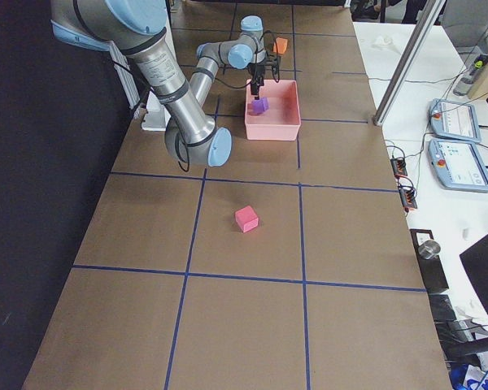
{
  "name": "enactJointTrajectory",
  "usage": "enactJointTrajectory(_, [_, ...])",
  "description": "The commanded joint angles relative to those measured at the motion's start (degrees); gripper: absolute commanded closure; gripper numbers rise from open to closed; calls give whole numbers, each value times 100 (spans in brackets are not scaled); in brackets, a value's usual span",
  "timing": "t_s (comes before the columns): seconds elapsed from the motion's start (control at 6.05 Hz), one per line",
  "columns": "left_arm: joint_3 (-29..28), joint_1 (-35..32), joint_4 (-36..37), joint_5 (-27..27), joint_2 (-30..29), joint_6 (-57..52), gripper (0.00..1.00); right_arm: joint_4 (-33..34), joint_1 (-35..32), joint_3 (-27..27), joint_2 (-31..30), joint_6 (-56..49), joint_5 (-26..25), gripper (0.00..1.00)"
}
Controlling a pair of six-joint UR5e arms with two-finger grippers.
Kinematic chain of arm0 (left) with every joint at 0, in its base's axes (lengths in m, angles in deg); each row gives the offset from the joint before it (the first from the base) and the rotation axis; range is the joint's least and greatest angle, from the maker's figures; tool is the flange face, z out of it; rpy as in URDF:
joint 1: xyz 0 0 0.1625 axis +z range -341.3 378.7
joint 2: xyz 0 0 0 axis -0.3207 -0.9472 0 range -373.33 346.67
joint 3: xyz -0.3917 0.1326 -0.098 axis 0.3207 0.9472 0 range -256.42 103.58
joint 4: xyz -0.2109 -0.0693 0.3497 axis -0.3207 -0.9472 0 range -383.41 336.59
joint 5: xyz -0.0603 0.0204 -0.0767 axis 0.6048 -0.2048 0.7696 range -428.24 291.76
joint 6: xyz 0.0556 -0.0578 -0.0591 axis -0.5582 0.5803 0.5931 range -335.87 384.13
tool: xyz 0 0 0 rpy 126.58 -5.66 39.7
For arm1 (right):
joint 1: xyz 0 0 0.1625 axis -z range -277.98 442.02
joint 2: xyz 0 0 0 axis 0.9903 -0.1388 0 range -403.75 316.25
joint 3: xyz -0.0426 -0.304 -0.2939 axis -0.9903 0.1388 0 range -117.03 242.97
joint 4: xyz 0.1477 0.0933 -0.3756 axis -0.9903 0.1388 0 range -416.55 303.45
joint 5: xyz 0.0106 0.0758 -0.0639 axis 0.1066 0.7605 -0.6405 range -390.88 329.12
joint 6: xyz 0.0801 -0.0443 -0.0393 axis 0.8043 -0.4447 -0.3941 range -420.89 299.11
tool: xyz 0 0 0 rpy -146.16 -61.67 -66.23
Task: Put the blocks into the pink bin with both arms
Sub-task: 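Carry the purple cube into the pink bin and release it, then grasp the orange cube with the left gripper while the right gripper withdraws from the bin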
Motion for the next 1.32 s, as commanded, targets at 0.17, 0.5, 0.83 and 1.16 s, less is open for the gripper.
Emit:
enactJointTrajectory(0.17, [-963, 959, -1397, -27, -566, 1764, 0, 191, -822, -414, -501, -1333, 849, 0])
enactJointTrajectory(0.5, [-1554, 1672, -2384, -71, -805, 2691, 0, 191, -930, -653, -750, -1521, 861, 0])
enactJointTrajectory(0.83, [-1845, 2121, -2458, -675, -1007, 2912, 0, 183, -930, -671, -811, -1521, 861, 0])
enactJointTrajectory(1.16, [-1934, 2167, -2458, -678, -1060, 2939, 21, 165, -930, -680, -890, -1521, 870, 0])
